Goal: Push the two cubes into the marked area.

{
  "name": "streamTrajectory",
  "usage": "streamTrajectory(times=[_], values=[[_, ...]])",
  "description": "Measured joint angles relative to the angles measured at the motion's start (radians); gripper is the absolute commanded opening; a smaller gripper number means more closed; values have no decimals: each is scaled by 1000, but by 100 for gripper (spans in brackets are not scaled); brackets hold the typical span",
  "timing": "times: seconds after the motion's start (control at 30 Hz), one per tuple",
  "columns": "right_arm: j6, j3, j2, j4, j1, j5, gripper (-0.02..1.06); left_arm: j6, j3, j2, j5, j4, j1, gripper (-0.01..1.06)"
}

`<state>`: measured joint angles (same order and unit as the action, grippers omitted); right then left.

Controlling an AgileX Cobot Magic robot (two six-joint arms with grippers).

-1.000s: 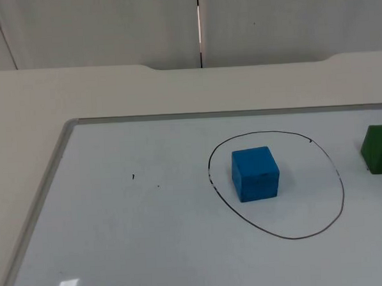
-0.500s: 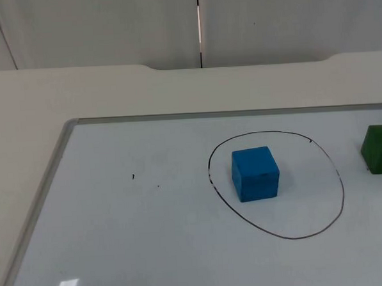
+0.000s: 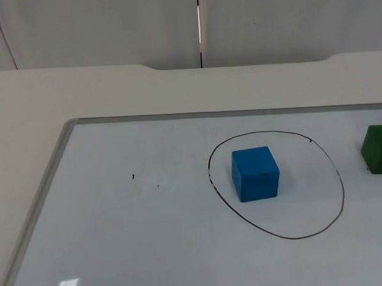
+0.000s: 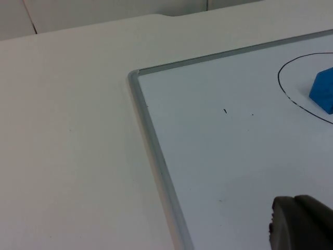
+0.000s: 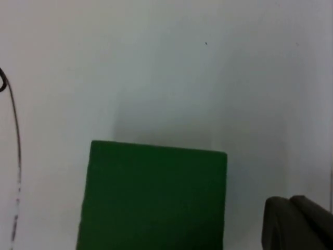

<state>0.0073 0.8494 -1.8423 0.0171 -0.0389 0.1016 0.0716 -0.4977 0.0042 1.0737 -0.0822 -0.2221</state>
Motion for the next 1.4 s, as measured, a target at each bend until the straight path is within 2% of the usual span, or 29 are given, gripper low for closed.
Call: streamTrajectory(times=[0.2,0.9,1.13,1.4], values=[[0,51,-52,0,0,2,0,0,0,0,0,0,0,0],[64,60,-80,-2,0,10,0,0,0,0,0,0,0,0],[68,60,-80,-2,-61,0,0,0,0,0,0,0,0,0],[72,60,-80,-2,-80,-15,0,0,0,0,0,0,0,0]])
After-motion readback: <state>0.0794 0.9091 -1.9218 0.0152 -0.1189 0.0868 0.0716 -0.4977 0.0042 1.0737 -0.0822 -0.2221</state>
